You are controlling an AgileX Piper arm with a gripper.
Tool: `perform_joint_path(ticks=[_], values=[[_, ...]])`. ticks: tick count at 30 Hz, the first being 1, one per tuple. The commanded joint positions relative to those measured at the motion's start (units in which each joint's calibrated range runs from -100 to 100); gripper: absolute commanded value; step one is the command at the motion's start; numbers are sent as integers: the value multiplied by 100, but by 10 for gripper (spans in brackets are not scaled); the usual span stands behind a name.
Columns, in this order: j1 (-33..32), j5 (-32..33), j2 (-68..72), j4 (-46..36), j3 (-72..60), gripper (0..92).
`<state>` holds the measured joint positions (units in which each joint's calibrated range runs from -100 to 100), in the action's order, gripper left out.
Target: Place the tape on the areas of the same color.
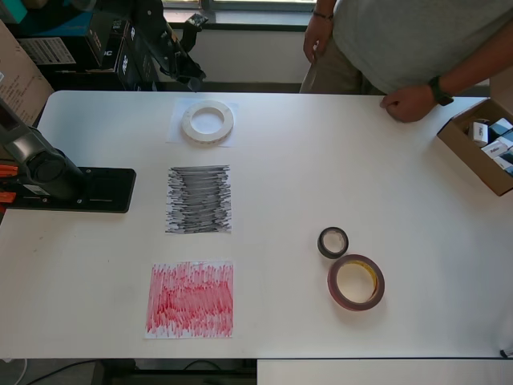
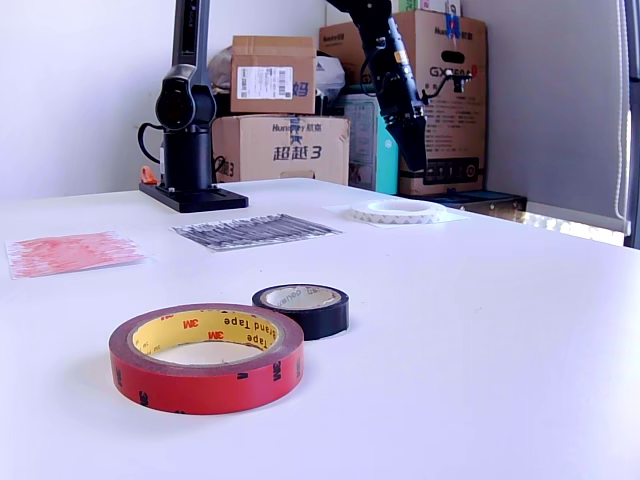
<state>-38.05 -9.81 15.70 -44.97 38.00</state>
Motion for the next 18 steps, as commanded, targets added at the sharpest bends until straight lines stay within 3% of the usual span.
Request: perform_joint_path(ticks=[1,11,18], values=[[346,32,-840,-5,-179,445],[2406,32,-1691,-5,-1233,444],[3819,-90,-1392,-251,-2205,444]])
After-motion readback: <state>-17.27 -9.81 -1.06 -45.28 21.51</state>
